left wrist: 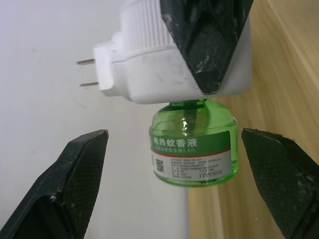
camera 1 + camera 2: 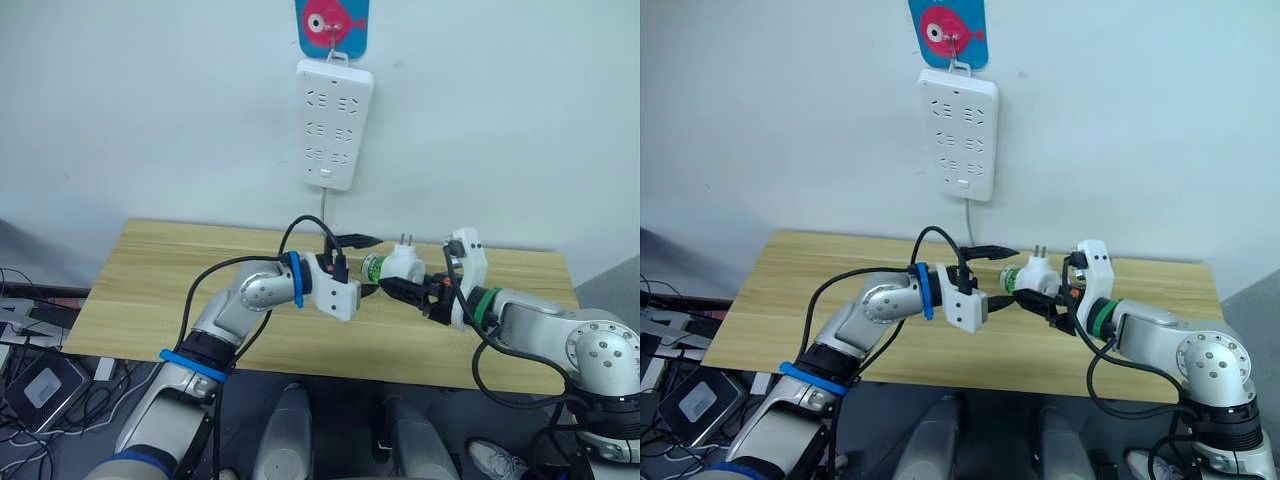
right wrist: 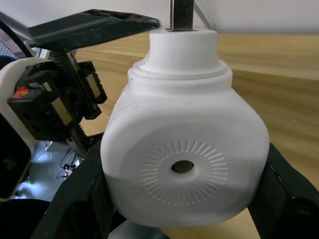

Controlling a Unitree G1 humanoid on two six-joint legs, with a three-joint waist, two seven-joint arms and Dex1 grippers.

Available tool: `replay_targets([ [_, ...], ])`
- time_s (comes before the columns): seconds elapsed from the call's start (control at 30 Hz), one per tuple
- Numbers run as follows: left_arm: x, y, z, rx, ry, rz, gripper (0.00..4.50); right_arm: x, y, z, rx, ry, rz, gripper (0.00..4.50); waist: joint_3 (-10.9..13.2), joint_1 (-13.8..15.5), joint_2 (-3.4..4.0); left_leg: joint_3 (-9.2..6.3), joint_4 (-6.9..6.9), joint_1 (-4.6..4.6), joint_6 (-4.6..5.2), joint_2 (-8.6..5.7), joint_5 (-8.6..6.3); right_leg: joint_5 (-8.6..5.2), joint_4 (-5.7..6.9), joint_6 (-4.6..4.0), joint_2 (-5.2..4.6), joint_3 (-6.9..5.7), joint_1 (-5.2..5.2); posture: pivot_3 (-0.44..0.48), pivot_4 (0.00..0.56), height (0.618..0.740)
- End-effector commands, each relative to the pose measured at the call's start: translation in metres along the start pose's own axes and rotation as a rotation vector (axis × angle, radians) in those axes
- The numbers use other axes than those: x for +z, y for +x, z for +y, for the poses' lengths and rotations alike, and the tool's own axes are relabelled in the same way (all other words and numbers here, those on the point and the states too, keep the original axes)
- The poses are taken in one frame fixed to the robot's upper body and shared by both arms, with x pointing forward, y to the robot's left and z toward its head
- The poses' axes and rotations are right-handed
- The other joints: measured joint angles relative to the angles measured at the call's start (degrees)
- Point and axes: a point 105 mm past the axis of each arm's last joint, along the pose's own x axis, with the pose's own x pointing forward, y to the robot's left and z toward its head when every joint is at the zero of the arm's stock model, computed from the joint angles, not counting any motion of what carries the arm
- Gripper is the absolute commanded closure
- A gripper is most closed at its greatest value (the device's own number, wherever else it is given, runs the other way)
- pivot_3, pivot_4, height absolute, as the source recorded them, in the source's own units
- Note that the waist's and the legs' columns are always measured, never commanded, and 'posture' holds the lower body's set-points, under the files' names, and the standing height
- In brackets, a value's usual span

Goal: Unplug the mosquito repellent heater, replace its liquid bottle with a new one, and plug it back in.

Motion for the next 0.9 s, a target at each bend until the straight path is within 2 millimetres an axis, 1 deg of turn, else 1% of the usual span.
replay_targets([
  [0.03, 0.010, 0.008, 0.010, 0.044, 0.027, -0.013, 0.00, 0.011, -0.003, 0.012, 0.030, 0.048, -0.063, 1.48, 0.0, -0.2, 0.00, 0.00, 0.01, 0.00, 0.00, 0.00, 0.00, 0.00, 0.00, 0.01, 0.00, 0.01, 0.00, 0.229, 0.261, 0.740],
  [0.07, 0.010, 0.009, 0.009, 0.039, 0.031, -0.010, 0.00, 0.011, -0.003, 0.013, 0.029, 0.058, -0.063, 1.48, 0.0, -0.2, -0.01, 0.01, 0.01, 0.00, 0.00, -0.01, 0.00, -0.01, 0.00, 0.01, 0.00, 0.01, 0.00, 0.227, 0.260, 0.740],
  [0.17, 0.011, 0.010, 0.002, 0.006, 0.021, -0.002, 0.60, 0.011, -0.003, 0.015, 0.026, 0.065, -0.057, 1.48, 0.0, -0.4, -0.01, 0.01, 0.00, -0.02, 0.00, -0.01, 0.00, -0.01, -0.02, 0.01, -0.01, 0.01, 0.00, 0.227, 0.259, 0.740],
  [0.23, 0.012, 0.011, -0.001, -0.002, 0.006, -0.005, 1.24, 0.011, -0.004, 0.017, 0.026, 0.064, -0.052, 1.48, 0.0, -0.7, -0.01, 0.01, 0.00, -0.02, 0.00, -0.01, 0.00, -0.01, -0.02, 0.01, -0.01, 0.00, -0.01, 0.223, 0.256, 0.740],
  [0.33, 0.013, 0.012, 0.004, 0.021, 0.023, -0.006, 2.15, 0.011, -0.004, 0.018, 0.026, 0.072, -0.048, 1.48, 0.0, -1.0, -0.01, 0.00, 0.00, -0.03, 0.00, 0.00, 0.00, 0.00, -0.02, 0.00, -0.01, 0.00, -0.01, 0.224, 0.255, 0.740],
  [0.37, 0.013, 0.013, 0.004, 0.019, 0.029, -0.001, 2.22, 0.011, -0.004, 0.019, 0.027, 0.075, -0.047, 1.48, 0.0, -1.1, -0.01, 0.00, 0.00, -0.03, 0.00, 0.00, 0.00, -0.01, -0.01, 0.01, -0.01, 0.01, -0.01, 0.224, 0.255, 0.740],
  [0.57, 0.011, 0.012, 0.002, 0.007, 0.039, 0.002, 2.22, 0.010, -0.004, 0.023, 0.036, 0.066, -0.037, 1.48, 0.0, -1.2, -0.01, 0.00, 0.00, -0.03, 0.01, 0.00, 0.00, -0.01, -0.01, 0.01, -0.01, 0.00, -0.02, 0.228, 0.248, 0.740],
  [0.6, 0.011, 0.012, 0.001, 0.008, 0.038, 0.002, 2.22, 0.011, -0.003, 0.026, 0.054, 0.062, -0.041, 1.48, 0.0, -1.1, -0.01, 0.00, -0.01, -0.03, 0.01, 0.00, 0.00, -0.01, -0.01, 0.01, -0.01, 0.00, -0.02, 0.228, 0.248, 0.740],
  [0.67, 0.011, 0.011, 0.001, 0.009, 0.038, 0.001, 2.22, 0.014, -0.004, 0.031, 0.082, 0.066, -0.055, 0.74, 0.0, -1.1, -0.01, 0.00, 0.00, -0.03, 0.00, 0.00, 0.00, -0.01, -0.02, 0.01, -0.01, 0.00, -0.02, 0.228, 0.244, 0.740],
  [0.7, 0.011, 0.011, 0.000, 0.010, 0.037, 0.001, 2.22, 0.016, -0.004, 0.031, 0.084, 0.045, -0.059, 0.51, 0.0, -1.1, -0.01, 0.01, 0.00, -0.03, 0.01, 0.00, 0.00, -0.01, -0.02, 0.00, -0.01, 0.01, -0.02, 0.229, 0.243, 0.740],
  [0.73, 0.011, 0.011, 0.001, 0.016, 0.035, 0.002, 2.22, 0.017, -0.005, 0.031, 0.079, 0.004, -0.061, 0.16, 0.0, -1.1, 0.00, 0.00, 0.00, -0.03, 0.01, 0.00, 0.00, -0.01, -0.02, 0.00, -0.01, 0.01, -0.02, 0.229, 0.243, 0.740],
  [0.77, 0.010, 0.011, 0.001, 0.020, 0.031, 0.004, 2.22, 0.018, -0.006, 0.032, 0.077, -0.034, -0.062, 0.00, 0.0, -1.1, 0.00, 0.00, 0.00, -0.03, 0.00, 0.00, 0.00, -0.01, -0.01, 0.01, -0.01, 0.00, -0.02, 0.228, 0.241, 0.740],
  [0.9, 0.006, 0.010, 0.002, 0.047, -0.007, 0.017, 2.22, 0.021, -0.013, 0.033, 0.083, -0.105, -0.083, 0.00, 0.0, -1.0, -0.01, 0.00, 0.00, -0.05, 0.00, -0.01, 0.00, -0.01, -0.03, 0.00, -0.02, -0.01, -0.02, 0.225, 0.240, 0.740],
])
